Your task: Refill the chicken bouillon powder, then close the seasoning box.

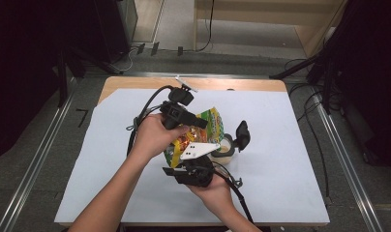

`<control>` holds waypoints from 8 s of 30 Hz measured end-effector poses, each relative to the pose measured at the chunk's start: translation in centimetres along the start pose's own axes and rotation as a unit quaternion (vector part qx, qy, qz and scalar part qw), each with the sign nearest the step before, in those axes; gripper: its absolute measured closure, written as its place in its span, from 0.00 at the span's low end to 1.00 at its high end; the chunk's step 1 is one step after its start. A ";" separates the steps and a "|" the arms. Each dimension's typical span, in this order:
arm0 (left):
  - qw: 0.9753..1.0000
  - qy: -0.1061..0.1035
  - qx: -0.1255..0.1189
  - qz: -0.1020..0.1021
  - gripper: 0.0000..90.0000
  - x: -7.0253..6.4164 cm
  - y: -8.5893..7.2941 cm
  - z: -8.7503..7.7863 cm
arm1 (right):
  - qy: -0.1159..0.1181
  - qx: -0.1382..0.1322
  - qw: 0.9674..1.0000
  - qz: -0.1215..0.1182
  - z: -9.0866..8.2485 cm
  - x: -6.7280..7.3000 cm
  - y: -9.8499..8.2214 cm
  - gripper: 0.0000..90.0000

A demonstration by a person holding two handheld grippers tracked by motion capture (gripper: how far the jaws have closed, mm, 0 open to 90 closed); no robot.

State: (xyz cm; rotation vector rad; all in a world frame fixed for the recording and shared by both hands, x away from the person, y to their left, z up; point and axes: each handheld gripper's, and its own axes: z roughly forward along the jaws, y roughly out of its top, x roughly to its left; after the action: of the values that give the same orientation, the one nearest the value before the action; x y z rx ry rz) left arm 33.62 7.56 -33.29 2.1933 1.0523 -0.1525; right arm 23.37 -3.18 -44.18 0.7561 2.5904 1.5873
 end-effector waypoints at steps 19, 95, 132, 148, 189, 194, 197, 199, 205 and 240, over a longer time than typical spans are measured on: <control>0.999 -0.043 -0.012 -0.025 0.92 2.5 -3.1 -0.2 | -0.015 0.035 0.998 -0.049 1.6 0.6 -1.7 0.75; 0.988 -0.091 -0.077 -0.095 1.00 8.6 -6.6 -3.3 | -0.032 0.049 0.998 -0.015 1.2 -1.6 -3.8 0.63; 0.976 -0.022 -0.166 -0.138 1.00 15.2 -5.5 -4.1 | -0.060 0.045 0.997 0.009 -0.4 -2.3 -5.1 0.64; 0.982 -0.001 -0.156 -0.104 0.99 15.5 -6.6 -4.1 | -0.067 0.035 0.997 0.011 -1.0 -2.5 -5.0 0.64; 0.975 0.049 -0.208 -0.056 0.64 13.5 -15.6 -7.2 | -0.056 0.021 0.998 0.018 -1.7 -3.5 -3.8 0.63; 0.976 0.041 -0.208 -0.051 0.58 13.2 -16.3 -7.4 | -0.061 0.029 0.997 0.031 -2.0 -3.8 -3.6 0.64; 0.978 0.055 -0.196 -0.050 0.56 13.1 -16.9 -7.5 | -0.057 0.027 0.997 0.047 -2.4 -4.3 -3.6 0.65; 0.979 0.059 -0.187 -0.055 0.55 13.2 -17.2 -7.5 | -0.060 0.028 0.997 0.049 -2.7 -4.5 -3.6 0.66; 0.982 0.073 -0.167 -0.045 0.51 13.1 -18.0 -7.7 | -0.060 0.032 0.996 0.053 -3.5 -4.8 -3.1 0.72; 0.979 0.104 -0.156 -0.082 0.47 14.7 -20.3 -9.2 | -0.076 0.037 0.993 0.087 -9.8 -6.9 -0.1 1.00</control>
State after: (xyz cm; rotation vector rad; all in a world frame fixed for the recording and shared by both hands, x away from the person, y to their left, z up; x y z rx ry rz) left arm 26.99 31.63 -42.76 1.8676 1.2793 0.1648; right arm 26.95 -14.24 -41.10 1.0893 2.5481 1.4139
